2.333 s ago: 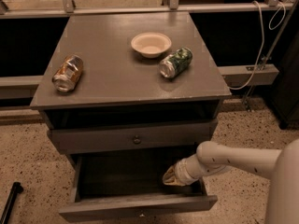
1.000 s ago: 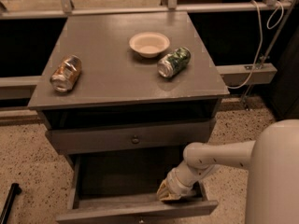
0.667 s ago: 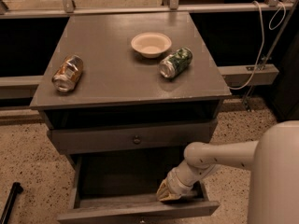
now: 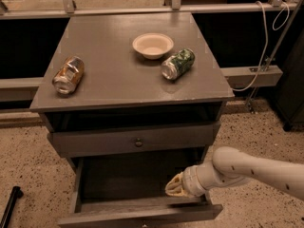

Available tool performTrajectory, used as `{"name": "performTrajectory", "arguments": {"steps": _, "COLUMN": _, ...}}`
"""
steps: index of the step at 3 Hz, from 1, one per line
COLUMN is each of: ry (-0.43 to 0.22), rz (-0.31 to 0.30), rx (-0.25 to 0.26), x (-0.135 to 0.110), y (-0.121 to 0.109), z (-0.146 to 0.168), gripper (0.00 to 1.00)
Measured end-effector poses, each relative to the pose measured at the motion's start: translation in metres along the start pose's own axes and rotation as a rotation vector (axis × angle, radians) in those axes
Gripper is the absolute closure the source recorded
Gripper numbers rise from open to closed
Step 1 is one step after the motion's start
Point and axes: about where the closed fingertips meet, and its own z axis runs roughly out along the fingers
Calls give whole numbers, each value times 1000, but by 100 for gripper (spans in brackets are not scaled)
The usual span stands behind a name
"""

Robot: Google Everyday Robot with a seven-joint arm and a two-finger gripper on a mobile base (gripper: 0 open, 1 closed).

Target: Open middle drawer

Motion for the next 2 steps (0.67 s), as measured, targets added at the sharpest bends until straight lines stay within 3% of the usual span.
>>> {"name": "performTrajectory", "arguments": {"steps": 1, "ry": -4, "rz": 14, "rx": 28, "x": 5, "y": 1, "z": -7, "gripper": 76}}
{"name": "performTrajectory", "arguments": {"steps": 2, "ry": -4, "rz": 14, "rx": 28, "x": 5, "y": 1, "z": -7, "gripper": 45}}
